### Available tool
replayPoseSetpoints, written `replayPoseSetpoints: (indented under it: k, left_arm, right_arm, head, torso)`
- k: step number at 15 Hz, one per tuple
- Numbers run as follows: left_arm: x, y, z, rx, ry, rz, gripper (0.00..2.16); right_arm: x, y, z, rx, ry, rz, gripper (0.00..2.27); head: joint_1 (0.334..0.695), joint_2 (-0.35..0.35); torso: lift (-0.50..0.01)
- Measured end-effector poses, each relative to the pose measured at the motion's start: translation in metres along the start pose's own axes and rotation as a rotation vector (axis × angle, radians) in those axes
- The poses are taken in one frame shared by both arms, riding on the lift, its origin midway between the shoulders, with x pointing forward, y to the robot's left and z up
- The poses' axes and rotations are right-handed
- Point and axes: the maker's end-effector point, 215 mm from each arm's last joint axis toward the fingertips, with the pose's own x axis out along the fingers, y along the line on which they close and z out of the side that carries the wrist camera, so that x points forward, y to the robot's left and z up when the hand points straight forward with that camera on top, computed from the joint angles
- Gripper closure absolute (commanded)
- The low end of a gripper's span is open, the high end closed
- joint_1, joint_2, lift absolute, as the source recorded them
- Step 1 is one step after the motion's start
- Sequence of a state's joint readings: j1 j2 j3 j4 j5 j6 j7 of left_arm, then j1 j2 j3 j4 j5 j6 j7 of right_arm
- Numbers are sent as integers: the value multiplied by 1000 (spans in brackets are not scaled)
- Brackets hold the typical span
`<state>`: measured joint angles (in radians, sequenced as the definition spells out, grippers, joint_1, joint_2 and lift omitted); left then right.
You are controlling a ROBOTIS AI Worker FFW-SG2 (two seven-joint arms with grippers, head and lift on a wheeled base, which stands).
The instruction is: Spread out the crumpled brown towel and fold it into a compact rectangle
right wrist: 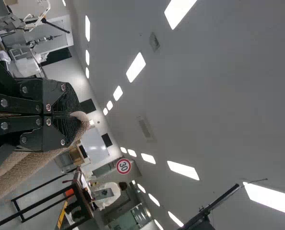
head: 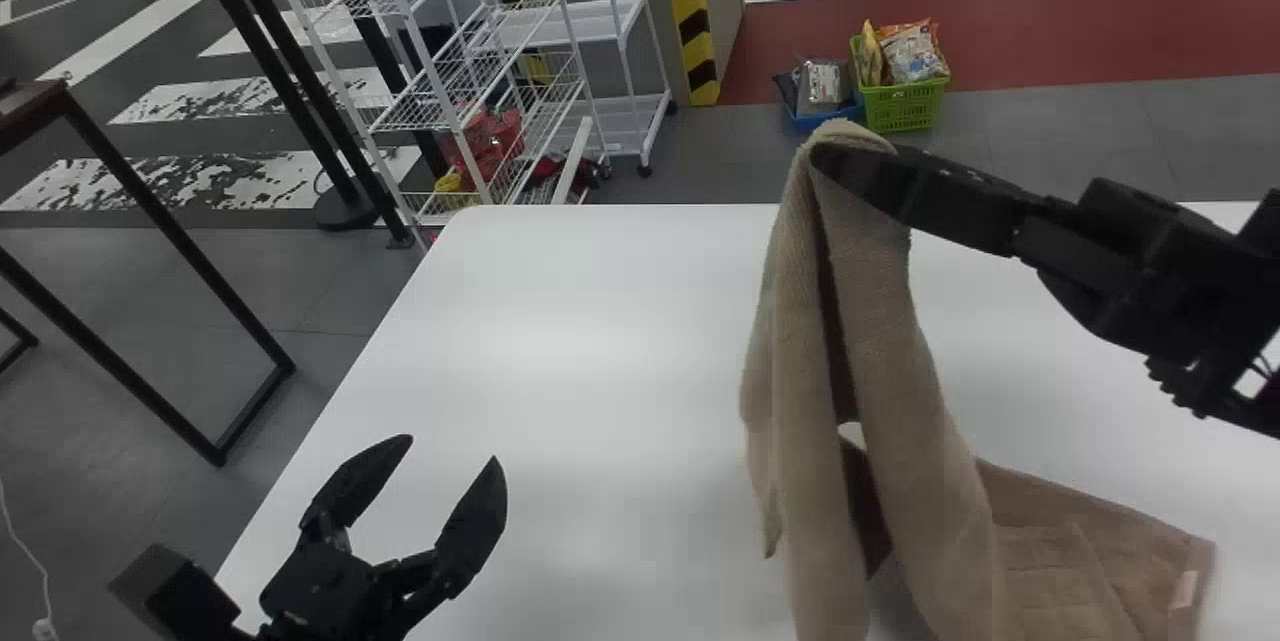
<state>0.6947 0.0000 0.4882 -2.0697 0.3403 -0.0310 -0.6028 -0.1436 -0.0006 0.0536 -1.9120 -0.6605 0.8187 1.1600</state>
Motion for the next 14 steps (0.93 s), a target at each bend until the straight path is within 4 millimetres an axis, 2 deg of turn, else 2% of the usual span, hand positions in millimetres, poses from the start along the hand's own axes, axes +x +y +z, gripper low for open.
replayPoseSetpoints:
  k: [3, 5, 6, 7, 8, 9, 11, 14]
  left_arm:
    - [-1, 3, -1, -1, 1, 5, 87]
    - [-1, 3, -1, -1, 0, 6, 87]
    - [-1, 3, -1, -2, 1, 7, 87]
    - [-1, 4, -2, -3, 2, 8, 87]
    - [-1, 4, -3, -4, 4, 9, 87]
    - [0, 4, -4, -5, 4, 9, 87]
    - [0, 5, -5, -5, 6, 10, 87]
    - [-1, 5, -5, -4, 8, 12, 87]
  right_arm:
    - [14, -7, -30, 28, 67, -3, 1291]
    - [24, -14, -57, 42, 138, -14, 1285]
    - [29, -16, -72, 47, 176, -19, 1065]
    - [32, -18, -85, 48, 212, -27, 400]
    - [35, -21, -100, 47, 255, -37, 36]
    - [38, -25, -113, 43, 297, -57, -2]
    - [40, -30, -128, 37, 342, -78, 12]
    - [34, -33, -134, 70, 357, -98, 53]
  head:
    - [695, 350]
    - [695, 350]
    - [695, 350]
    - [695, 350]
    - [695, 350]
    - [695, 350]
    - [695, 350]
    - [695, 350]
  torso:
    - [-127]
    - [-127]
    - [-127]
    - [-127]
    - [-127]
    - [-127]
    - [-127]
    - [-127]
